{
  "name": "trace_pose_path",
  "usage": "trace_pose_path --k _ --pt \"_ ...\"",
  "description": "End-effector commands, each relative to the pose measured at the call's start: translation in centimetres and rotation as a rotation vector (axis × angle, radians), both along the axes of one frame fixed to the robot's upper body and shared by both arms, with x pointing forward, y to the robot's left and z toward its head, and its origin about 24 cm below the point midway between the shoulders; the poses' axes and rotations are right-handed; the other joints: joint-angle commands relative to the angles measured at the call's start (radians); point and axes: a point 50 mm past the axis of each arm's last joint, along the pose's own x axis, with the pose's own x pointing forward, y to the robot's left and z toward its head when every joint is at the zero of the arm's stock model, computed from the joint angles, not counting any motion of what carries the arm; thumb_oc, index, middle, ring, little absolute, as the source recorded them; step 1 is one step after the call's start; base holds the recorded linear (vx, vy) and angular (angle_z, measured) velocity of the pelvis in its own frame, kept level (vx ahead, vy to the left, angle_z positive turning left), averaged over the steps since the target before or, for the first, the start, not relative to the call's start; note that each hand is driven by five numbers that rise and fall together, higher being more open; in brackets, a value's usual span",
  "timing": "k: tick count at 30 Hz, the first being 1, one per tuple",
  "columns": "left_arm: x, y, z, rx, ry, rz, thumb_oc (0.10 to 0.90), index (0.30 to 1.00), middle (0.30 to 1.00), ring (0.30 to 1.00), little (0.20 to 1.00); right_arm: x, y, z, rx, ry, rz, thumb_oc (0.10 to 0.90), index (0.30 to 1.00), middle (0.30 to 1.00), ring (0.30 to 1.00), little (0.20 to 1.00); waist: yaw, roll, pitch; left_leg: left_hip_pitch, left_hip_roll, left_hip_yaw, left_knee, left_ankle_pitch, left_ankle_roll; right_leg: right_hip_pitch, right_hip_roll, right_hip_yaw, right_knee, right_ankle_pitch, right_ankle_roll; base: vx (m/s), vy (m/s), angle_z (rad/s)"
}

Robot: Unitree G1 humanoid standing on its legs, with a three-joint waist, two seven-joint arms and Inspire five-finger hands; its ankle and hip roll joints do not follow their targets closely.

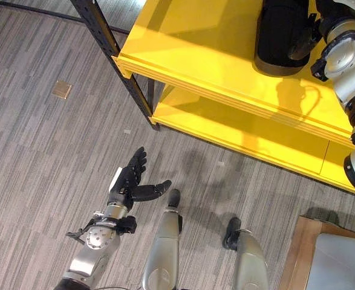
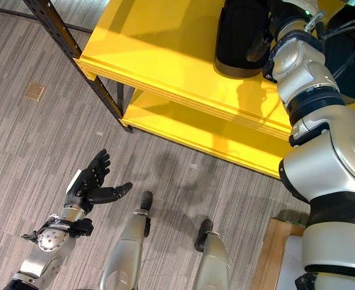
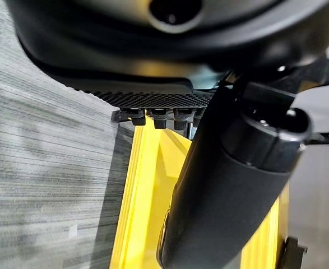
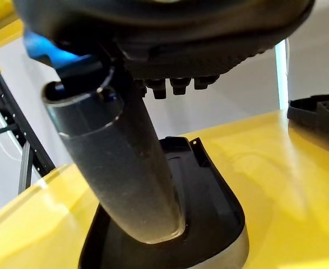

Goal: Move parts from the plastic box to the shelf.

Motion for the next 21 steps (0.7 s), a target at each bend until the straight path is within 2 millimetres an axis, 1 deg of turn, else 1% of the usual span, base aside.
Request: trace_pose_path --k 1,10,15,21 --pt "0.1 0.5 4.4 0.007 -0.217 -0.048 0.900 1.000 1.000 1.000 1.000 -3.1 -0.8 7.4 -0.003 -0.212 -0.004 0.900 1.000 1.000 1.000 1.000 0.019 -0.031 -0.044 0.003 0.074 -0.063 0.080 -0.120 -0.034 0.098 -0.017 0.050 -0.145 0.080 0.024 0.00 0.000 0.00" --pt "0.0 0.6 4.3 0.008 -0.211 -0.049 0.900 1.000 1.000 1.000 1.000 -2.8 -1.8 6.5 0.013 -0.172 -0.035 0.900 1.000 1.000 1.000 1.000 0.028 -0.025 -0.037 -0.010 0.070 -0.070 0.081 -0.116 -0.031 0.097 -0.019 0.041 -0.148 0.081 0.025 0.00 0.000 0.00" --pt "0.0 0.5 4.6 0.028 -0.224 -0.053 0.900 1.000 1.000 1.000 1.000 -2.8 -2.3 6.1 -0.073 -0.150 -0.102 0.900 1.000 1.000 1.000 1.000 0.038 -0.028 -0.029 -0.016 0.067 -0.076 0.076 -0.112 -0.031 0.099 -0.016 0.034 -0.153 0.081 0.026 0.00 0.000 0.00" --pt "0.1 0.5 4.6 0.034 -0.223 -0.049 0.900 1.000 1.000 1.000 1.000 -2.5 -2.3 5.5 -0.088 -0.124 -0.109 0.900 1.000 1.000 1.000 1.000 0.045 -0.028 -0.016 -0.024 0.065 -0.082 0.076 -0.109 -0.029 0.100 -0.015 0.025 -0.157 0.084 0.026 0.00 -0.005 0.05"
